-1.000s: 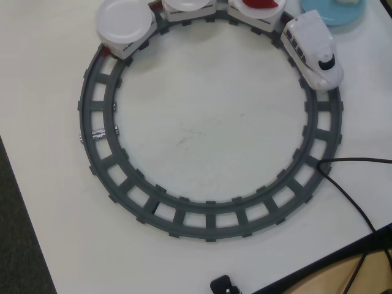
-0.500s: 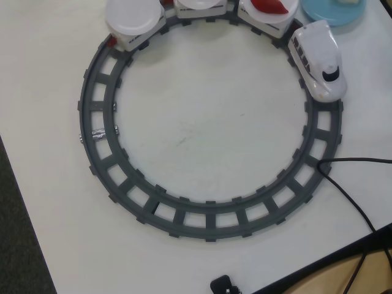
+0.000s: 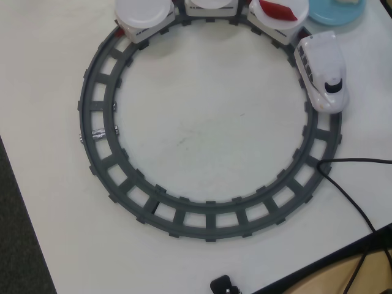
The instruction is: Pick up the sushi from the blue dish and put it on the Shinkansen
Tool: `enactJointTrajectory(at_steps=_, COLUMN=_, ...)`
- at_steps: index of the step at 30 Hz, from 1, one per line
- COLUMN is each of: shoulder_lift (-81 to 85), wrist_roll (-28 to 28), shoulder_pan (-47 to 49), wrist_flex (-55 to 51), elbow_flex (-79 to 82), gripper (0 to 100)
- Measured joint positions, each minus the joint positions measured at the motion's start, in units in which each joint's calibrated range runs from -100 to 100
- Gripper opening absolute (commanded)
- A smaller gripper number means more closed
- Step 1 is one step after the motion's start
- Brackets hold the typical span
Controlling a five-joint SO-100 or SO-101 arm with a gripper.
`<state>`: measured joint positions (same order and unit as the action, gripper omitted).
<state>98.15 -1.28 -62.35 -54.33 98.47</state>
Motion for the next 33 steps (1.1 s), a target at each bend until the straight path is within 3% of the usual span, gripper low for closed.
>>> enactJointTrajectory(at_steps=8, shoulder_lift=-10.53, wrist_roll=-0.21, shoulder_pan=-0.63, wrist_flex=0.00, elbow_flex=-7.92, gripper=31)
enactJointTrajectory(at_steps=12, shoulder_lift=-27.96, wrist_roll=-1.41, shoulder_pan=0.32, wrist_flex=-0.17, elbow_flex=-24.04, gripper=31)
enactJointTrajectory(at_steps=21, shoulder_lift=-69.05, wrist_roll=-13.59, shoulder_pan=6.22, wrist_flex=-7.09, elbow_flex=-66.64, gripper=31)
enactJointTrajectory(at_steps=33, shoulder_lift=-97.18, wrist_roll=-20.24, shoulder_pan=20.56, wrist_flex=-26.60, elbow_flex=-104.91, gripper=31)
